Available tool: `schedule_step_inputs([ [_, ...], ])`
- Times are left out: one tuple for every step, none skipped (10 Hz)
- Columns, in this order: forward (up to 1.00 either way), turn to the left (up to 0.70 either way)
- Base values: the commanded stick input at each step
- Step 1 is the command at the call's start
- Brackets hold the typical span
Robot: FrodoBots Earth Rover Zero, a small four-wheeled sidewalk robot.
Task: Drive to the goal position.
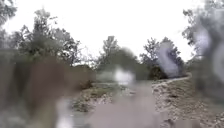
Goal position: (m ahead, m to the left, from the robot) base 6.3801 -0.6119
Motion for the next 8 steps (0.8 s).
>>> schedule_step_inputs([
  [0.45,0.00],
  [0.45,0.00],
  [0.45,0.00],
  [0.45,0.00],
  [0.45,0.00],
  [0.45,0.00],
  [0.45,0.00],
  [0.45,0.00],
])
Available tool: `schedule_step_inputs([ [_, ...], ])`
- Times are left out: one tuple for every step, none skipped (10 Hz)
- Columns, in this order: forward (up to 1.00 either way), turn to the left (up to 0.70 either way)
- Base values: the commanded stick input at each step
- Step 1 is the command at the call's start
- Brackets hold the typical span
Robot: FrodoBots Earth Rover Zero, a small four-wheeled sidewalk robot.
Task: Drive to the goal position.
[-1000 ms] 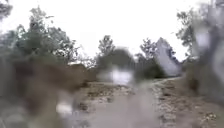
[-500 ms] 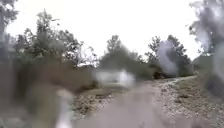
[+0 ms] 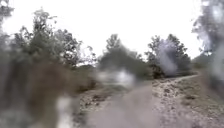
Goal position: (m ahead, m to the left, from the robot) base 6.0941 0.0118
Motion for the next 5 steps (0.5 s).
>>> schedule_step_inputs([
  [0.45,0.00],
  [0.45,0.00],
  [0.45,0.00],
  [0.45,0.00],
  [0.45,0.00],
])
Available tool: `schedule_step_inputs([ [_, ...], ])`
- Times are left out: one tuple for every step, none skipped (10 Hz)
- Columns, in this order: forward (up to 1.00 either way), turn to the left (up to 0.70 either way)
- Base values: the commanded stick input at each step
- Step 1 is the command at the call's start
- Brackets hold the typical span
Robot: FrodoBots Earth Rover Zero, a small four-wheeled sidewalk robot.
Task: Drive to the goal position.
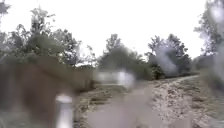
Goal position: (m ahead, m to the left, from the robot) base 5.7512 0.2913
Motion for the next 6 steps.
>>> schedule_step_inputs([
  [0.45,0.00],
  [0.45,0.00],
  [0.45,0.00],
  [0.45,0.00],
  [0.45,0.00],
  [0.45,0.00],
])
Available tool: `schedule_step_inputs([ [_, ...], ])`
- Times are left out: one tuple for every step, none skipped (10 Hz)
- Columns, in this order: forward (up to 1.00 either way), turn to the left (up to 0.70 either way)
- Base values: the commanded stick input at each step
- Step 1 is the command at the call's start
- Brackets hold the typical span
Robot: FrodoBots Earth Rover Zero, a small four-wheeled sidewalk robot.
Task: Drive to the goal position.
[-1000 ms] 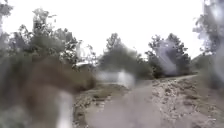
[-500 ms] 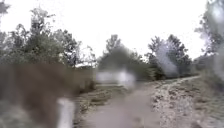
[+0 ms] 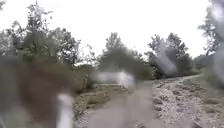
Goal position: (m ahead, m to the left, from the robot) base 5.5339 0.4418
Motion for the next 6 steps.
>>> schedule_step_inputs([
  [0.45,0.00],
  [0.45,0.00],
  [0.45,0.00],
  [0.45,0.00],
  [0.45,0.00],
  [0.45,0.00],
])
